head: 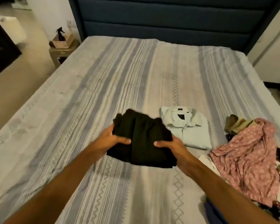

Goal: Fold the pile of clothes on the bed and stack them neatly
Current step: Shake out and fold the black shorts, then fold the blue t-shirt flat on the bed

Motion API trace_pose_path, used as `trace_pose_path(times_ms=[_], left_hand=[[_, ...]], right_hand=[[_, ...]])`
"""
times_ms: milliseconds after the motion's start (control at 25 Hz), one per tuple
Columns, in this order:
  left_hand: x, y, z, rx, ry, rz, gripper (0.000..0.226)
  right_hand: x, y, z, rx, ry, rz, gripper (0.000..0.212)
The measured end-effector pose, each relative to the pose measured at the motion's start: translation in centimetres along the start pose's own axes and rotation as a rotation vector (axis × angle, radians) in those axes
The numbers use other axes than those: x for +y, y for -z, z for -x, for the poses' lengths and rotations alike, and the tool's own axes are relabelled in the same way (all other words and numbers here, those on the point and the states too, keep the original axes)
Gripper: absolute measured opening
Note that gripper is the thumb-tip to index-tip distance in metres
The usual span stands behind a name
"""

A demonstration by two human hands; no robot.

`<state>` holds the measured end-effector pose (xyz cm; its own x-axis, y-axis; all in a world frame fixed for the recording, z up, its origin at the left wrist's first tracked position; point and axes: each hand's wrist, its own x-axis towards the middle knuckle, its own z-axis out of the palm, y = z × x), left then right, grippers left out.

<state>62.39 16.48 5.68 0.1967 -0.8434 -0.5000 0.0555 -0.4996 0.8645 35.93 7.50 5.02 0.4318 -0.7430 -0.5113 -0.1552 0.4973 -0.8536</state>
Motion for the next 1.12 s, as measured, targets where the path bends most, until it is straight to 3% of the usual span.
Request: trace_pose_path(times_ms=[120,200,320,400,440,560,680,800,920,1040,1120], left_hand=[[4.0,1.9,-6.0,0.122,-0.076,0.046,0.096],[2.8,2.6,-9.5,0.199,0.007,0.033,0.096],[-5.5,2.2,-11.4,0.230,0.208,-0.190,0.106],[-12.0,1.3,-9.6,0.179,0.236,-0.278,0.092],[-14.9,0.4,-8.1,0.113,0.197,-0.342,0.078],[-22.3,-3.2,-2.9,0.010,0.034,-0.667,0.060],[-26.9,-8.9,1.3,0.099,-0.037,-0.820,0.073],[-28.2,-14.1,3.6,0.142,0.014,-0.915,0.085],[-27.8,-19.4,4.9,0.053,0.049,-0.920,0.084],[-26.3,-24.5,5.4,-0.028,0.031,-0.877,0.077],[-25.4,-27.9,5.8,-0.057,0.036,-0.812,0.074]], right_hand=[[-3.1,-0.7,-5.5,0.071,0.021,-0.101,0.061],[-1.0,-0.2,-8.9,0.151,-0.096,-0.096,0.050],[7.3,1.2,-9.6,0.205,-0.395,0.064,0.028],[13.9,1.3,-7.2,0.168,-0.500,0.258,0.009],[16.9,1.4,-5.6,0.165,-0.455,0.403,0.006],[23.2,0.9,-0.5,0.176,-0.188,0.641,0.024],[25.5,2.2,4.2,0.083,-0.104,0.750,0.020],[25.9,5.8,8.6,-0.066,-0.021,1.185,0.035],[25.0,12.5,12.6,0.164,0.135,1.568,0.057],[24.6,19.9,15.1,0.446,-0.086,1.674,0.065],[25.1,23.9,16.6,0.413,-0.244,1.671,0.046]])
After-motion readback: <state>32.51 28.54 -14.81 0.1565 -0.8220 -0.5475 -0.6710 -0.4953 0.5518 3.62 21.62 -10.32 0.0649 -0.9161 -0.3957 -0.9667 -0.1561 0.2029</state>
